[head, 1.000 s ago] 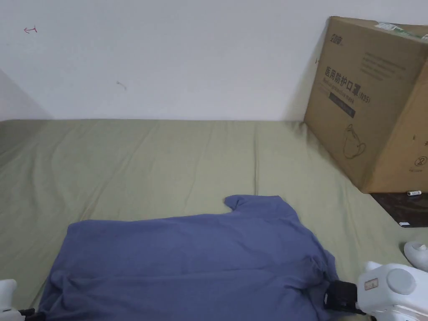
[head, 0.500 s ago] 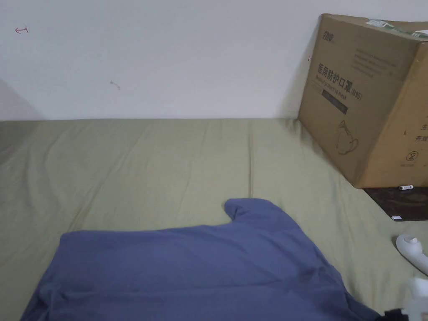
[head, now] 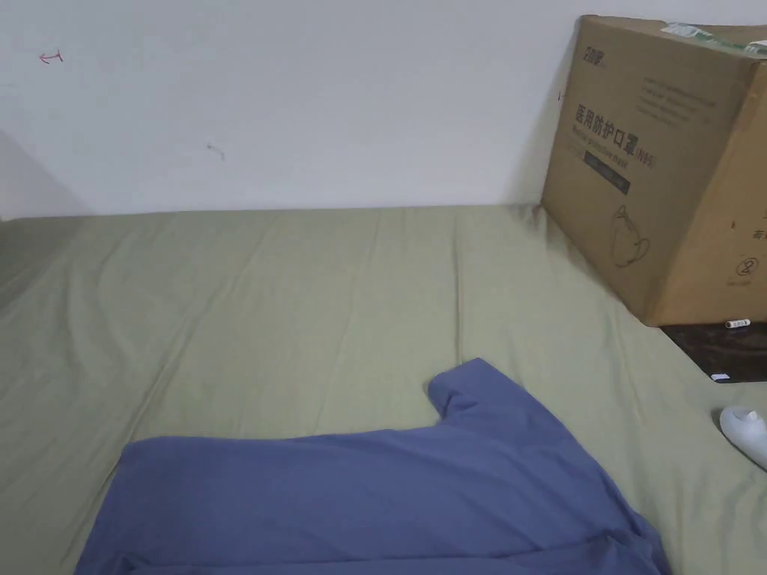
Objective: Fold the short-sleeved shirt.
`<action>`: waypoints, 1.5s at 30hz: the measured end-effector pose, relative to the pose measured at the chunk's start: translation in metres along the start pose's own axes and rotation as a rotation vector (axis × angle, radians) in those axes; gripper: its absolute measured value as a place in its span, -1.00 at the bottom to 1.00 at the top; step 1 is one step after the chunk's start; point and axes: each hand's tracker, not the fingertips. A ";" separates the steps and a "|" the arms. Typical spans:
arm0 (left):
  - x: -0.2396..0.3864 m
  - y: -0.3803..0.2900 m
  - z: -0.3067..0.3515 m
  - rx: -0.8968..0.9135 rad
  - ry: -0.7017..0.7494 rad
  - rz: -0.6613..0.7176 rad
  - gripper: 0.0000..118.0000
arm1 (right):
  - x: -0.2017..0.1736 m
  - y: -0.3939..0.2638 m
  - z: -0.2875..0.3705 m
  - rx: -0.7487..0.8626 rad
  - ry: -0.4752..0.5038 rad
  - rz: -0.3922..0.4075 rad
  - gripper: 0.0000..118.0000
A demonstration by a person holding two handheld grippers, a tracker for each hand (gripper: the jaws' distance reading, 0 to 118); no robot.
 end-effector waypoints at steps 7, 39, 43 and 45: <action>0.059 0.042 -0.016 0.063 -0.070 -0.094 0.96 | -0.087 0.036 0.019 0.119 0.058 0.140 0.87; 0.081 0.157 -0.171 -0.142 0.014 -0.426 -0.97 | -0.147 0.182 -0.126 0.013 0.074 0.206 -0.67; 0.080 0.166 -0.143 -0.135 -0.011 -0.435 -0.97 | -0.154 0.235 -0.196 -0.064 -0.012 0.155 0.96; 0.077 0.169 -0.136 -0.124 -0.019 -0.428 -0.97 | -0.152 0.251 -0.220 -0.066 -0.039 0.112 0.96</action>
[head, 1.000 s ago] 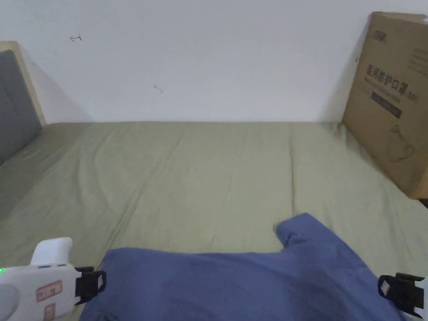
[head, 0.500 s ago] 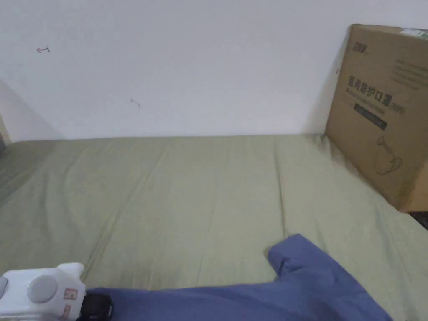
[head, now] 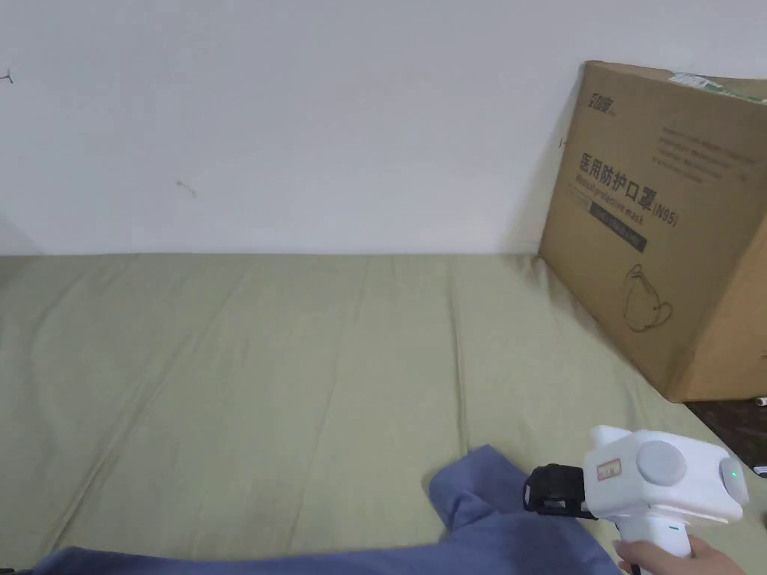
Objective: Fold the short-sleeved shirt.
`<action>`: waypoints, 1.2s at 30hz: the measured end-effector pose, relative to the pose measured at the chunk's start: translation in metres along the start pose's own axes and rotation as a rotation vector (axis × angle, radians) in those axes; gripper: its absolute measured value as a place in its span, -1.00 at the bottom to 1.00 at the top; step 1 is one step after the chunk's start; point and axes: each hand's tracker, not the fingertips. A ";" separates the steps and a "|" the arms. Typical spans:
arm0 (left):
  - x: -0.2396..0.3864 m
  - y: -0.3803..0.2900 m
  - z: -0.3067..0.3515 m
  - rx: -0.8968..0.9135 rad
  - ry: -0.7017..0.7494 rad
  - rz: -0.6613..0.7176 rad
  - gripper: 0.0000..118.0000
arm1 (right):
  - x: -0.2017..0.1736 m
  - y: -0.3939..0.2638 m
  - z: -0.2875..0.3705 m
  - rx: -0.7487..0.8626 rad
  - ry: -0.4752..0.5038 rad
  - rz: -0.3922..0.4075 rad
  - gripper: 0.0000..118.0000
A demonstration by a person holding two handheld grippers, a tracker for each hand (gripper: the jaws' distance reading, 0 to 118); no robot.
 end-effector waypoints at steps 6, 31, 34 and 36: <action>-0.002 -0.005 0.010 0.002 -0.011 0.028 -0.97 | 0.009 0.012 -0.046 -0.153 -0.104 -0.014 0.81; 0.012 -0.110 0.083 0.098 -0.086 0.162 -0.97 | 0.095 -0.234 0.214 0.130 0.147 -0.083 -1.00; 0.012 -0.147 0.081 0.059 -0.108 0.195 -0.97 | 0.094 -0.274 0.202 0.073 0.126 -0.118 -1.00; 0.011 -0.170 0.077 0.038 -0.103 0.202 -0.97 | 0.106 -0.286 0.187 0.063 0.119 -0.126 -1.00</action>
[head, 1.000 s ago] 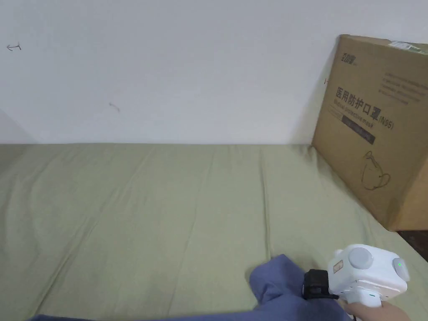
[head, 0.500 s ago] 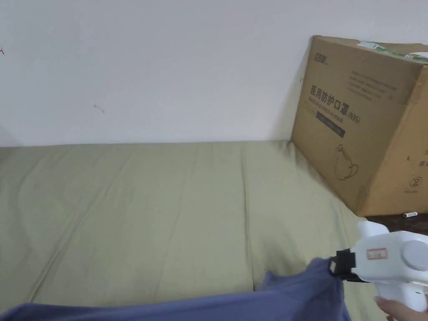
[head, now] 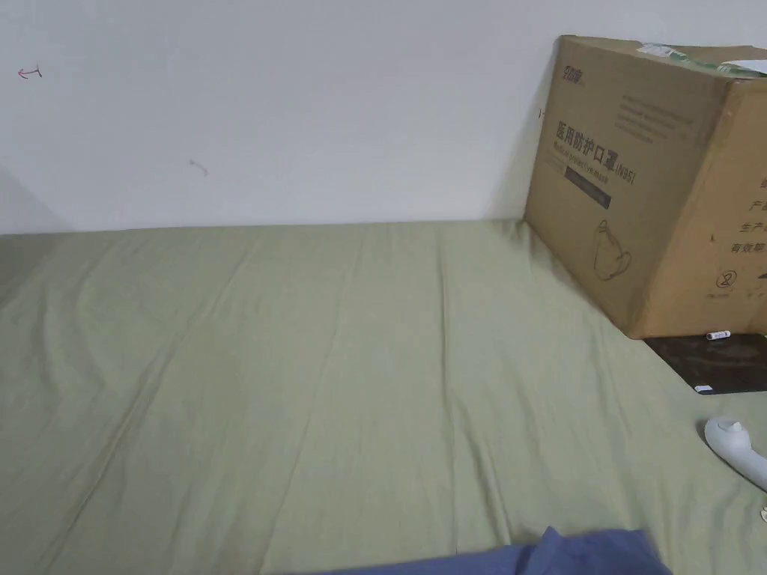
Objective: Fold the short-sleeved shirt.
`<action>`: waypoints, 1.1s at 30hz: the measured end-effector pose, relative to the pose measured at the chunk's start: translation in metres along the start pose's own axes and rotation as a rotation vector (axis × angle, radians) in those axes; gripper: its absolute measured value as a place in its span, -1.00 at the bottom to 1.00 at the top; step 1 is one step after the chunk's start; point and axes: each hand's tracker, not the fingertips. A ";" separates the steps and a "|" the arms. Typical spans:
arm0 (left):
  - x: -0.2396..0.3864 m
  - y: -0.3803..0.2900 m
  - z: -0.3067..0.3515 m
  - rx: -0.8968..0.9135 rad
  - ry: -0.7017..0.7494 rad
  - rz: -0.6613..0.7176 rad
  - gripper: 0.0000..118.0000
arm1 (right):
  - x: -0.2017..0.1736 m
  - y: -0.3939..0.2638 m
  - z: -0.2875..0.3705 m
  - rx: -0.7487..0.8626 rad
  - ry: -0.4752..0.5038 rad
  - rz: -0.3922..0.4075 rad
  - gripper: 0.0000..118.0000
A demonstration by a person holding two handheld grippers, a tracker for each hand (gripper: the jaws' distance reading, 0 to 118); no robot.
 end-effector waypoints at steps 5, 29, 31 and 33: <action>-0.008 -0.028 0.001 -0.004 0.016 0.096 -0.76 | -0.007 -0.002 0.003 0.041 -0.041 0.014 -0.69; 0.026 0.036 0.065 0.234 -0.001 0.088 -0.96 | -0.150 0.030 0.042 0.293 0.105 0.229 -0.98; -0.016 0.035 0.055 0.144 -0.103 0.203 -0.96 | -0.151 0.030 0.042 0.285 0.094 0.260 -0.98; -0.055 0.027 0.040 0.096 -0.200 0.372 -0.96 | -0.153 0.028 0.043 0.280 0.075 0.284 -0.98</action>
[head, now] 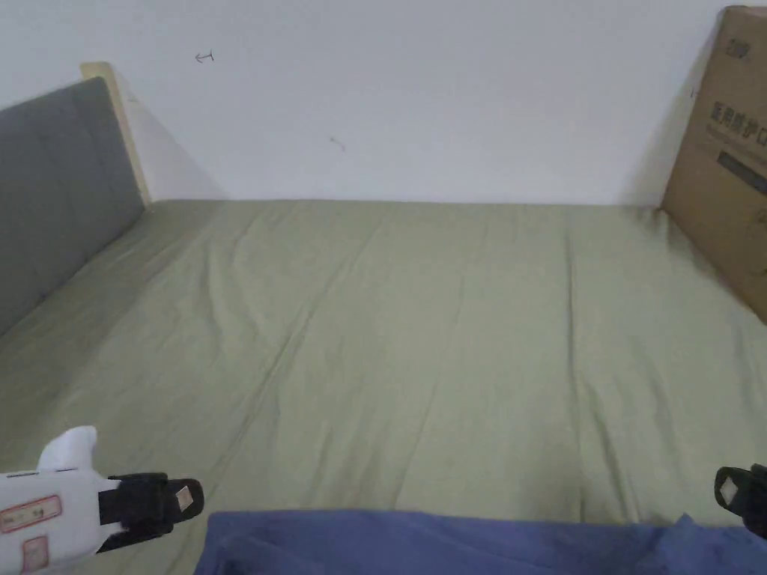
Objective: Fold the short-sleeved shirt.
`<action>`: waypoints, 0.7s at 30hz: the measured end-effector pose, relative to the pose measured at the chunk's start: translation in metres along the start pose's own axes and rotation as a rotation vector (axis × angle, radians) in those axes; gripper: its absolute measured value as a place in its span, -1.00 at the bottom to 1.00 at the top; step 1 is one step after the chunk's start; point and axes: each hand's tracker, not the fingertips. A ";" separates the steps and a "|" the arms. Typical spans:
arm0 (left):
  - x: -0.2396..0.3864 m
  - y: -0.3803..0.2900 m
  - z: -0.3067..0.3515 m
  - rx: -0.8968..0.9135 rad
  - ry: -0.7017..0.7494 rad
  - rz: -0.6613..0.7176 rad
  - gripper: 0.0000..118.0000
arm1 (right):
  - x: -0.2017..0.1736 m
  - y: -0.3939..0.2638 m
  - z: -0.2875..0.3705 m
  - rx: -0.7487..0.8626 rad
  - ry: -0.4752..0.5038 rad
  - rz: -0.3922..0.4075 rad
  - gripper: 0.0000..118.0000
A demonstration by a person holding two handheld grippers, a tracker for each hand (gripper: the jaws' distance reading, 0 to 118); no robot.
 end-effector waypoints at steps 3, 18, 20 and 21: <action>-0.045 -0.003 -0.015 -0.037 -0.063 0.138 -0.95 | 0.001 0.000 0.000 -0.014 -0.015 0.005 -0.98; -0.098 -0.029 -0.136 -0.216 -0.497 0.391 0.72 | -0.006 0.006 0.000 -0.079 -0.086 0.026 -0.98; -0.106 -0.027 -0.138 -0.182 -0.452 0.372 -0.79 | -0.009 0.006 -0.003 -0.086 -0.079 0.021 -0.98; -0.112 -0.029 -0.142 -0.188 -0.328 0.354 -0.84 | -0.010 0.005 -0.005 -0.088 -0.073 0.015 -0.98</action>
